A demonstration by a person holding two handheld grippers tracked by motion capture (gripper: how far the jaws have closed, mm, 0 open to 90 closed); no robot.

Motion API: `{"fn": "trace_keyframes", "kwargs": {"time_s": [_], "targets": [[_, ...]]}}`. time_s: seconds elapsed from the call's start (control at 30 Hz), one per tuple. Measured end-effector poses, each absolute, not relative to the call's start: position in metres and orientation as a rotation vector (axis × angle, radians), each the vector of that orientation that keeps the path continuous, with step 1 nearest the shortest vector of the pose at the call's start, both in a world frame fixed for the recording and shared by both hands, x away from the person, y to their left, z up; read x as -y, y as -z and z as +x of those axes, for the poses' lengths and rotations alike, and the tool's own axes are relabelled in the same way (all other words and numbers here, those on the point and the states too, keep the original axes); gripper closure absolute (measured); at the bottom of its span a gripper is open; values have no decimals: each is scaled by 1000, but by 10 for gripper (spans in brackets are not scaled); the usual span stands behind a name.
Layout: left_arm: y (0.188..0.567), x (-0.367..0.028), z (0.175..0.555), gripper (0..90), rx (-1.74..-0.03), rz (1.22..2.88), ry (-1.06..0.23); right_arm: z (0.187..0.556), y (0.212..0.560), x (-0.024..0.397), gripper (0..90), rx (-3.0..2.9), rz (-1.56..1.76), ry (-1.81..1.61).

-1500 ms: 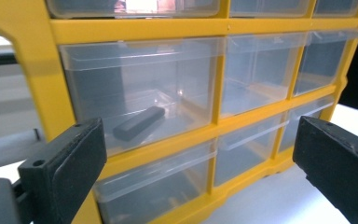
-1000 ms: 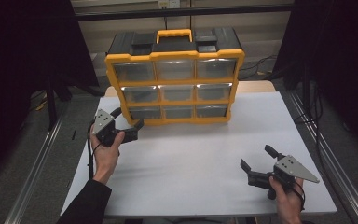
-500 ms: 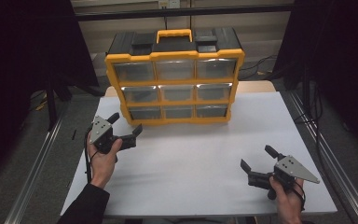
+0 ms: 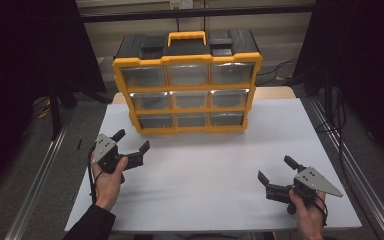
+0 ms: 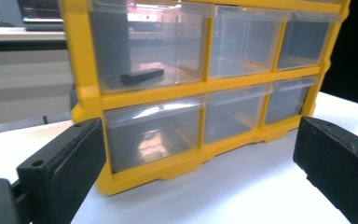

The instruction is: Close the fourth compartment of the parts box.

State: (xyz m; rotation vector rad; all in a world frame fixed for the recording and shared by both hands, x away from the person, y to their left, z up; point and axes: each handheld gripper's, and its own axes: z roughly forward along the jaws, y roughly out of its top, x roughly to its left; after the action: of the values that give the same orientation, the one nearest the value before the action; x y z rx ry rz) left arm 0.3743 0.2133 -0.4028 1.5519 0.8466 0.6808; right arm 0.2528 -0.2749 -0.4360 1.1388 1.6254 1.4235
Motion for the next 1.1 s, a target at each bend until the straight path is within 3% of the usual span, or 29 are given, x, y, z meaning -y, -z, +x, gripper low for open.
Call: {"fn": "trace_keyframes", "kwargs": {"time_s": [1.1], "targets": [[413, -236, 324, 27, -892, 1542, -650, 253, 436, 275, 0, -1620, 1145, -1421]]}}
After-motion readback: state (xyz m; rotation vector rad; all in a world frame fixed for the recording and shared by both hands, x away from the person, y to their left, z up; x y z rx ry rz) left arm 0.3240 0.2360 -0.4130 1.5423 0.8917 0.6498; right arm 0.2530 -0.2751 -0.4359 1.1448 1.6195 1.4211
